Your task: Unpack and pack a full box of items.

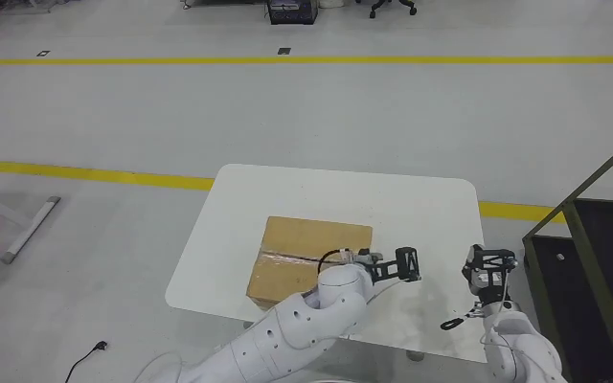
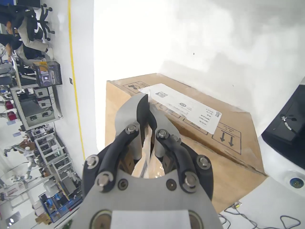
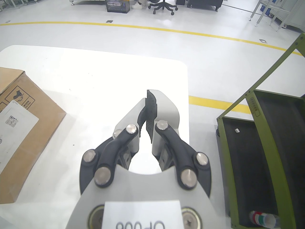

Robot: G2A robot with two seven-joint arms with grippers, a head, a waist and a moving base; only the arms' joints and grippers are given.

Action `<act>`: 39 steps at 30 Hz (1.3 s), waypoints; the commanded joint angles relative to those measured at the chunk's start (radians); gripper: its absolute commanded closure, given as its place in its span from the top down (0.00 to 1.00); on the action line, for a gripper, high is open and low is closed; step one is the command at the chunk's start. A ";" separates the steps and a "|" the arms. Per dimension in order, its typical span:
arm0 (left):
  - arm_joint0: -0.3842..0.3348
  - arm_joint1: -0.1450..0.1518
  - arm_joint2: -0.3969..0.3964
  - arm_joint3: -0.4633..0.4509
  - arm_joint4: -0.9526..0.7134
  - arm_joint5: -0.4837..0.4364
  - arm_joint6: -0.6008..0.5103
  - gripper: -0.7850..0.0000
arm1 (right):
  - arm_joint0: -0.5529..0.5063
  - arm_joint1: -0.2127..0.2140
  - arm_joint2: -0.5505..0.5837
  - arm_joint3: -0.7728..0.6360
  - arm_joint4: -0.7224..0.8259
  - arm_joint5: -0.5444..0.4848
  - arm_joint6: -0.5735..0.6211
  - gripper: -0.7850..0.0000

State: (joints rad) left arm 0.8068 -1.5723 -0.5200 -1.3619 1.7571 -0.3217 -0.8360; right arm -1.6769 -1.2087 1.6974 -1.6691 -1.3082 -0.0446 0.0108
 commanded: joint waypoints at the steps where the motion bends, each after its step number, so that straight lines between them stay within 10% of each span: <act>1: 0.020 0.008 -0.025 -0.032 0.023 0.023 -0.011 0.00 | 0.000 -0.001 -0.004 -0.003 -0.003 -0.003 0.002 0.00; 11: 0.221 0.064 -0.255 -0.295 -0.040 0.135 0.051 0.00 | 0.013 -0.003 -0.041 -0.017 -0.016 -0.039 0.012 0.00; 39: 0.550 0.163 -0.754 -0.708 0.117 0.031 0.050 0.00 | 0.158 -0.024 -0.337 0.053 -0.122 -0.200 -0.010 0.00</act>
State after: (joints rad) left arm 1.3520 -1.4107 -1.2624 -2.0635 1.8767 -0.2918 -0.7866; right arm -1.5243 -1.2322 1.3677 -1.6203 -1.4258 -0.2421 0.0042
